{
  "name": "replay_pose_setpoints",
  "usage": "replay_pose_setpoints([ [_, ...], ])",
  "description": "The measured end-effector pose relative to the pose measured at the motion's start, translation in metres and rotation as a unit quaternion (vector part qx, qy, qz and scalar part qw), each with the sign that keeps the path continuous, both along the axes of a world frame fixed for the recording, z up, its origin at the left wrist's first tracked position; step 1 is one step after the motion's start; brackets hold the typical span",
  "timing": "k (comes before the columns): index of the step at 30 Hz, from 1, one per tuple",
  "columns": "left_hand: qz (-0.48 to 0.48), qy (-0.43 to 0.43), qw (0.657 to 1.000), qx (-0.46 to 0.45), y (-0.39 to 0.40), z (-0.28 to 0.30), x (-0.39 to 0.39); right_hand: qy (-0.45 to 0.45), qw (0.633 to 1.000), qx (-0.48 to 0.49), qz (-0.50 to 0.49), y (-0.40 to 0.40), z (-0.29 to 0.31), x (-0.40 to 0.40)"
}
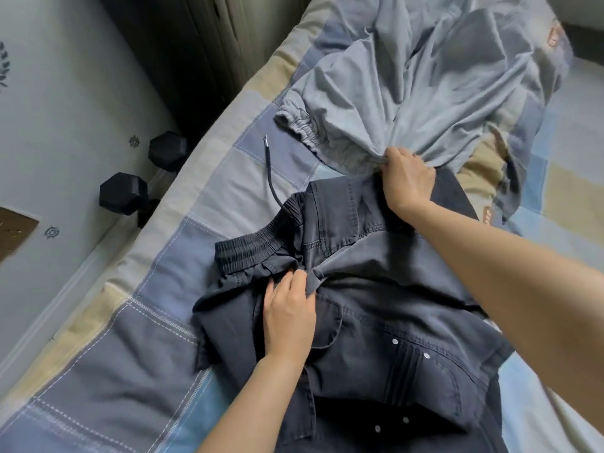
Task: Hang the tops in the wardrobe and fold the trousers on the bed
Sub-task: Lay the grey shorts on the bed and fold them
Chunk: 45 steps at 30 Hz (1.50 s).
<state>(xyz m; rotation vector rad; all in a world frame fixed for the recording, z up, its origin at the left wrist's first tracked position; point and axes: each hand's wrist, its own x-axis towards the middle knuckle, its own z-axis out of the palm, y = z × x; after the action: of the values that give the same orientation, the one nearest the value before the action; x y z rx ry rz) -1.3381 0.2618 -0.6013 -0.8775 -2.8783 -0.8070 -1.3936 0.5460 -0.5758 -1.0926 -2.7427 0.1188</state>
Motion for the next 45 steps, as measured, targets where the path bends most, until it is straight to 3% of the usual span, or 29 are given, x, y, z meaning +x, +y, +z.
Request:
replay_pose_setpoints([
  [5,0.025,-0.103,0.992,0.07,-0.012,0.02,0.022,0.154,0.979,-0.127,-0.05,0.009,0.056,-0.003],
  [9,-0.016,-0.099,0.988,0.119,-0.033,0.047,0.047,0.23,0.955,-0.183,-0.036,-0.002,0.117,0.013],
  [18,-0.113,-0.058,0.992,-0.012,-0.095,0.128,0.096,0.281,0.933,-0.201,0.104,-0.093,0.228,0.142],
  [22,-0.12,-0.081,0.987,-0.074,-0.142,0.156,0.129,0.212,0.945,-0.229,0.095,-0.155,0.25,0.225],
  [25,-0.121,-0.126,0.977,-0.124,-0.18,0.163,0.148,0.075,0.971,-0.218,0.058,-0.205,0.235,0.288],
  [28,-0.12,-0.182,0.945,-0.243,-0.209,0.156,0.156,-0.087,0.977,-0.192,0.023,-0.235,0.203,0.331],
  [31,-0.088,-0.256,0.901,-0.34,-0.211,0.16,0.152,-0.12,0.967,-0.222,-0.042,-0.248,0.182,0.349],
  [34,-0.072,-0.216,0.895,-0.384,-0.192,0.166,0.15,-0.098,0.963,-0.234,-0.087,-0.254,0.177,0.351],
  [38,-0.132,-0.172,0.941,-0.261,-0.153,0.181,0.149,-0.019,0.95,-0.308,-0.051,-0.265,0.198,0.346],
  [42,-0.242,-0.233,0.935,-0.112,-0.11,0.207,0.151,0.056,0.913,-0.402,-0.032,-0.277,0.257,0.336],
  [45,-0.256,-0.195,0.947,-0.002,-0.09,0.241,0.154,0.106,0.903,-0.417,-0.014,-0.281,0.307,0.335],
])
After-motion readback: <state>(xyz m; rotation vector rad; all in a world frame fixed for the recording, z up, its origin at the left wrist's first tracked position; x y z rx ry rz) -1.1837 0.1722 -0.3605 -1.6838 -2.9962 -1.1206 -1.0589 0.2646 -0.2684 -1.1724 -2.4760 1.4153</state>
